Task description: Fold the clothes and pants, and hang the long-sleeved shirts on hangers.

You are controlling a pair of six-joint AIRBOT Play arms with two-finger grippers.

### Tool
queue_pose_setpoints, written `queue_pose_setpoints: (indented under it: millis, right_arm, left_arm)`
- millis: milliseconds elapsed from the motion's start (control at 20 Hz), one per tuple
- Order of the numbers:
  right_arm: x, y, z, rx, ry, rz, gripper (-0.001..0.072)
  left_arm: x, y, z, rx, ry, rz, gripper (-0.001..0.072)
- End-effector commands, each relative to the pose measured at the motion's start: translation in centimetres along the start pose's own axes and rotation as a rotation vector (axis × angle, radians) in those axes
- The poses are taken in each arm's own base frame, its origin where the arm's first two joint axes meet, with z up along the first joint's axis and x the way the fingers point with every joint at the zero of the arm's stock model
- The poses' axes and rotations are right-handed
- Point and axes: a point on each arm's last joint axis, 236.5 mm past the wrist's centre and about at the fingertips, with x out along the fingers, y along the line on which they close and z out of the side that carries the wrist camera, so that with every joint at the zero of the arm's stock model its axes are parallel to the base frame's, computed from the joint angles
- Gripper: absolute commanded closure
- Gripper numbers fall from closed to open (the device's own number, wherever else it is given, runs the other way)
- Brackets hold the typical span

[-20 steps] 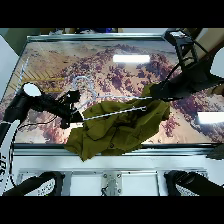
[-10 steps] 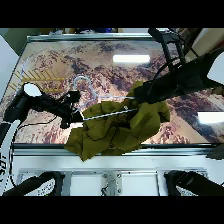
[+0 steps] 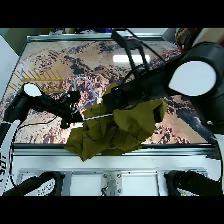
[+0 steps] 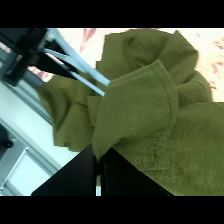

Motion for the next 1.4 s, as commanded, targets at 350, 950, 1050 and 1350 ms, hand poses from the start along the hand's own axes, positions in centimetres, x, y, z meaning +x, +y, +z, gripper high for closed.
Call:
queue_pose_setpoints:
  millis: [350, 950, 1050, 1350]
  right_arm:
    - [2.8, 2.6, 1.1, -0.010, -0.022, 0.075, 0.0693]
    - [1.9, 2.2, 0.1, -0.013, 0.010, 0.062, 0.0086]
    - [1.3, 2.2, 0.1, -0.025, 0.004, 0.063, 0.0086]
    - [-4.5, -3.2, 0.6, -0.087, -0.054, -0.004, 0.0088]
  left_arm:
    - [0.0, 0.0, 0.0, 0.000, 0.000, -0.001, 0.0693]
    - [0.0, 0.0, 0.0, 0.000, 0.000, -0.001, 0.0693]
    - [0.0, 0.0, 0.0, -0.001, 0.000, 0.000, 0.0693]
    - [0.0, -0.2, 0.0, -0.001, 0.000, -0.007, 0.0693]
